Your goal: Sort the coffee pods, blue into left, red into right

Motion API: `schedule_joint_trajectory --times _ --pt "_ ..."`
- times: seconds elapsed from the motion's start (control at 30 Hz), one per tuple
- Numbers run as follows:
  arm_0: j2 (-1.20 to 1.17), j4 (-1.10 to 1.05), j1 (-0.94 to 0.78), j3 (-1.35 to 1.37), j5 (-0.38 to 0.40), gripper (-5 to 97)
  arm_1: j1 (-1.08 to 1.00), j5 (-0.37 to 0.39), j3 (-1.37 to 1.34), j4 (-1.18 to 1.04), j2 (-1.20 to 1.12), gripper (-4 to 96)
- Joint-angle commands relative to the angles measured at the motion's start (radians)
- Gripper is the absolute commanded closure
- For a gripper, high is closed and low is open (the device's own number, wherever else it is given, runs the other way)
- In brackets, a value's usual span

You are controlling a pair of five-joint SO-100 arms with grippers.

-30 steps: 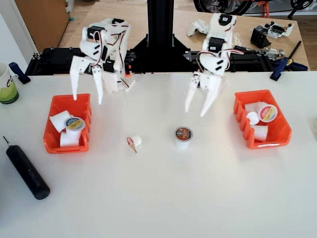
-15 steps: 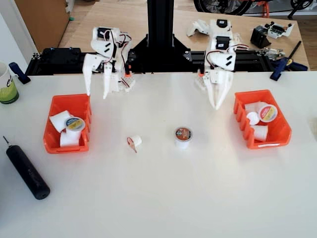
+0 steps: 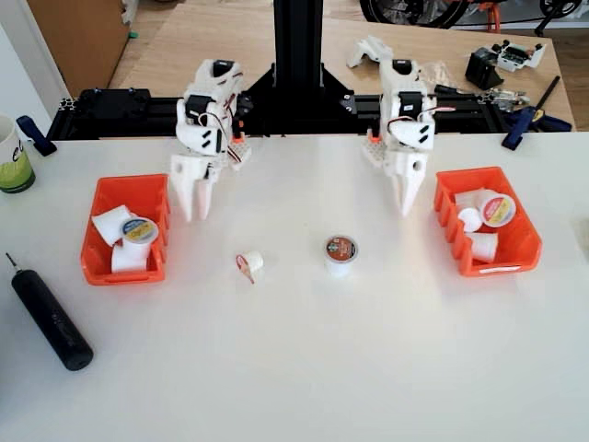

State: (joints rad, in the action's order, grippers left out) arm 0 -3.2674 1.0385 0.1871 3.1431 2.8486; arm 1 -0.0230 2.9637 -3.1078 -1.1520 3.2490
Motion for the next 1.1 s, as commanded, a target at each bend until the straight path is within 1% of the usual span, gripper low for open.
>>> schedule_joint_trajectory --times 0.0,0.17,0.27,0.4,1.07 --pt "0.005 0.055 -0.114 0.038 0.034 77 0.009 0.071 -0.025 -0.064 0.043 94.0" --pt "0.005 0.080 -0.198 0.038 0.034 77 0.009 0.080 -0.025 -0.089 0.043 93.9" --pt "-0.002 0.129 -0.198 0.038 0.052 77 0.009 0.110 -0.025 -0.118 0.043 93.9" --pt "-0.005 0.160 -0.199 0.038 0.052 77 0.009 0.150 -0.025 -0.130 0.043 93.2" --pt "-0.008 0.181 -0.196 0.038 0.052 77 0.009 0.156 -0.025 -0.135 0.043 92.3"
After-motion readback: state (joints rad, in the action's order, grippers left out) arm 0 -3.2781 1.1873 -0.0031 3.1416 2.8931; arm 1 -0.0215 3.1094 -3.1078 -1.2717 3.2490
